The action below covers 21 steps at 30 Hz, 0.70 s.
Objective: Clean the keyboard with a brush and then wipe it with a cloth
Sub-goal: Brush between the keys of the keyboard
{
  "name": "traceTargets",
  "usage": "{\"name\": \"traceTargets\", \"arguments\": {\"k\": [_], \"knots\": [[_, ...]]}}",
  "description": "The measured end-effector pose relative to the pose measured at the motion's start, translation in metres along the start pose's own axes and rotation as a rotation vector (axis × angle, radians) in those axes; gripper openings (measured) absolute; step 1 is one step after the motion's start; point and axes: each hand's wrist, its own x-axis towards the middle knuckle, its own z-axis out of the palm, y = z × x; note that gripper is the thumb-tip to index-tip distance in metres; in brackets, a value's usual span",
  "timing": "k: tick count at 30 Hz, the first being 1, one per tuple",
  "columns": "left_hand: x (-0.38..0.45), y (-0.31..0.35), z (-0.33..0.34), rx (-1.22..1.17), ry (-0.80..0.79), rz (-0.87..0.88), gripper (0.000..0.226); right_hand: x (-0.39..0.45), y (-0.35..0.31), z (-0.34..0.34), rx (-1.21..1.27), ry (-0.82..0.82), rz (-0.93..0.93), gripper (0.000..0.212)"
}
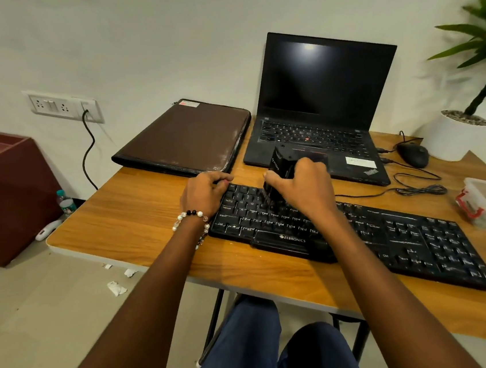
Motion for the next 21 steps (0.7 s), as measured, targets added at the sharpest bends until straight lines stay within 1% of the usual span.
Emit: {"name": "traceTargets", "arguments": {"k": [2, 4, 7, 8, 9, 12, 14, 18, 21], "knots": [[0.001, -0.001, 0.0, 0.004, 0.002, 0.0, 0.019, -0.007, -0.002, 0.003, -0.073, -0.007, -0.038, 0.042], [0.001, -0.001, 0.0, 0.01, -0.002, -0.004, 0.019, -0.009, -0.002, 0.001, -0.117, -0.069, -0.057, 0.042], [0.0, 0.0, 0.001, 0.007, -0.002, -0.008, 0.019, 0.0, -0.001, -0.015, -0.055, -0.216, 0.001, 0.039], [0.0, 0.0, 0.001, 0.006, -0.001, -0.011, 0.019, 0.004, -0.001, -0.02, -0.022, -0.234, 0.026, 0.036], [0.0, 0.0, 0.0, 0.006, -0.001, -0.013, 0.019, 0.007, -0.001, -0.022, 0.006, -0.211, 0.044, 0.036], [0.001, 0.0, 0.001, -0.003, 0.002, -0.01, 0.019, 0.009, -0.001, -0.01, 0.023, -0.033, 0.053, 0.043], [0.001, -0.001, 0.001, -0.002, 0.002, -0.006, 0.019, 0.003, 0.0, 0.001, 0.009, 0.018, 0.035, 0.043], [0.001, -0.001, 0.001, 0.005, -0.004, -0.004, 0.019, -0.005, 0.002, 0.002, -0.07, -0.052, -0.023, 0.039], [0.001, -0.001, 0.002, -0.012, -0.009, -0.012, 0.019, 0.002, 0.002, -0.009, -0.063, -0.19, 0.018, 0.038]]}}
